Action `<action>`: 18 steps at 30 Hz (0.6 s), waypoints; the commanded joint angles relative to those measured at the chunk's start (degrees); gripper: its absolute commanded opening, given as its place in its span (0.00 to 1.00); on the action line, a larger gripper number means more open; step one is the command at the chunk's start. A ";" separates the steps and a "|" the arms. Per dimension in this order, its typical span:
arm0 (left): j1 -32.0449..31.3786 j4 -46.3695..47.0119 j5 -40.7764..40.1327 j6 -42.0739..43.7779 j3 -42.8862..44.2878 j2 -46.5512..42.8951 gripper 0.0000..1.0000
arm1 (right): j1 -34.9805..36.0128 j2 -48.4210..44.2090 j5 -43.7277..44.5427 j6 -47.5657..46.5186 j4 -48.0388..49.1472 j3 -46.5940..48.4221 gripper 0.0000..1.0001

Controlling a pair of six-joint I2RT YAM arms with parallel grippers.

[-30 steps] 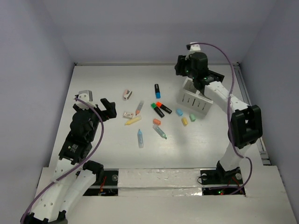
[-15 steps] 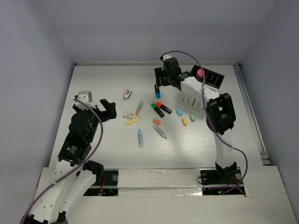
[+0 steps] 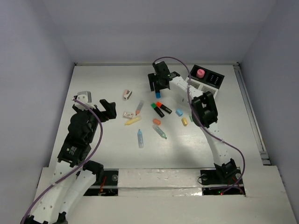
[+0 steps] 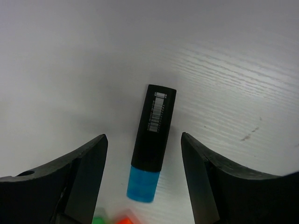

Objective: Sort the stationery into containers
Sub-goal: Pick up the pen from the center of the board.

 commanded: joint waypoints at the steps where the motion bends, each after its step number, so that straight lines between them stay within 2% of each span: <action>1: -0.25 2.88 0.86 0.80 1.17 -0.37 0.99 | 0.65 3.62 1.95 0.57 -2.54 6.69 0.70; 8: -0.25 2.88 0.94 0.89 1.26 -0.46 0.99 | 0.65 8.82 4.50 0.05 -3.95 12.86 0.66; 13: -0.78 2.88 0.94 0.98 1.26 -0.46 0.99 | 0.65 10.84 3.71 -1.18 -4.91 14.09 0.52; 14: -0.78 2.88 1.03 0.98 1.26 -0.38 0.99 | 1.18 11.01 3.97 -1.36 -5.18 14.09 0.45; 18: -0.78 2.97 0.94 0.98 1.26 -0.46 0.99 | 1.18 10.84 4.59 -2.67 -5.80 13.56 0.33</action>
